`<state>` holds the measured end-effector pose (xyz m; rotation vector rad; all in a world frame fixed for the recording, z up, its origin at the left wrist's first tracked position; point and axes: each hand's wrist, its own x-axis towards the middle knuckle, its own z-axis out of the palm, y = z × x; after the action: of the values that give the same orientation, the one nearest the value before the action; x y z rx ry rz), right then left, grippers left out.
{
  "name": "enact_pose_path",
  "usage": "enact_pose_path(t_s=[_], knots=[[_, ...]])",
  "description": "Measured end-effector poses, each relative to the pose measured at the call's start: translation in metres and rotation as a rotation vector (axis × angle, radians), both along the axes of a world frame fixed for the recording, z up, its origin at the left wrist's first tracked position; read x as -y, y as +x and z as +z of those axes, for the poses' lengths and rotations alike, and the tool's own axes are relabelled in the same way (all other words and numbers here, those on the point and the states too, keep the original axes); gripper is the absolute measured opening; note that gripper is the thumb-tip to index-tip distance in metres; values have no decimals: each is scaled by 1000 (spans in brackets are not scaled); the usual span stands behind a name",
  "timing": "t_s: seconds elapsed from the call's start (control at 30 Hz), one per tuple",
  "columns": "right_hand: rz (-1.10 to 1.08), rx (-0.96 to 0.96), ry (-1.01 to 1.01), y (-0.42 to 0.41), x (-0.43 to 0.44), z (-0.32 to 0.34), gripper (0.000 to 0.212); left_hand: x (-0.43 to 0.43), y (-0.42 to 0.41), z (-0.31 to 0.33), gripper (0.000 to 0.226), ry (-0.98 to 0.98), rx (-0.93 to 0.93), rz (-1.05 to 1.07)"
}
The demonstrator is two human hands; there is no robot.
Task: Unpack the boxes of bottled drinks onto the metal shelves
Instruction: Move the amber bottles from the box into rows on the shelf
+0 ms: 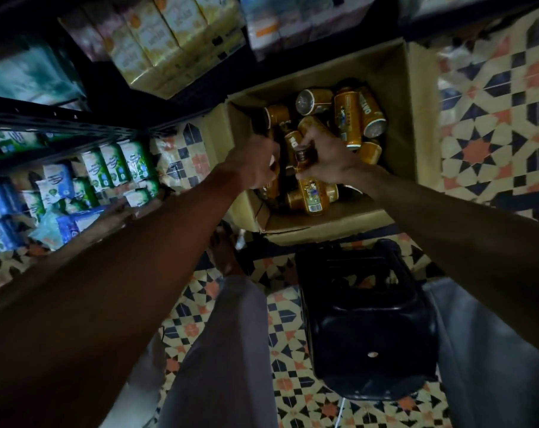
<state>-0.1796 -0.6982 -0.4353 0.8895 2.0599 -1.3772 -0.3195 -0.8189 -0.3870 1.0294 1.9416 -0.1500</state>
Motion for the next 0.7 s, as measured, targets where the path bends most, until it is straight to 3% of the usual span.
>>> enact_pose_path(t_s=[0.13, 0.3, 0.5, 0.7], knots=[[-80, -37, 20, 29, -11, 28, 68, 10, 24, 22, 37, 77, -76, 71], [-248, -85, 10, 59, -6, 68, 83, 3, 51, 68, 42, 176, -39, 270], [-372, -173, 99, 92, -2, 136, 69, -6, 76, 135, 39, 199, -13, 472], [-419, -225, 164, 111, -2, 234, 63, -11, 95, 230, 39, 244, 8, 465]])
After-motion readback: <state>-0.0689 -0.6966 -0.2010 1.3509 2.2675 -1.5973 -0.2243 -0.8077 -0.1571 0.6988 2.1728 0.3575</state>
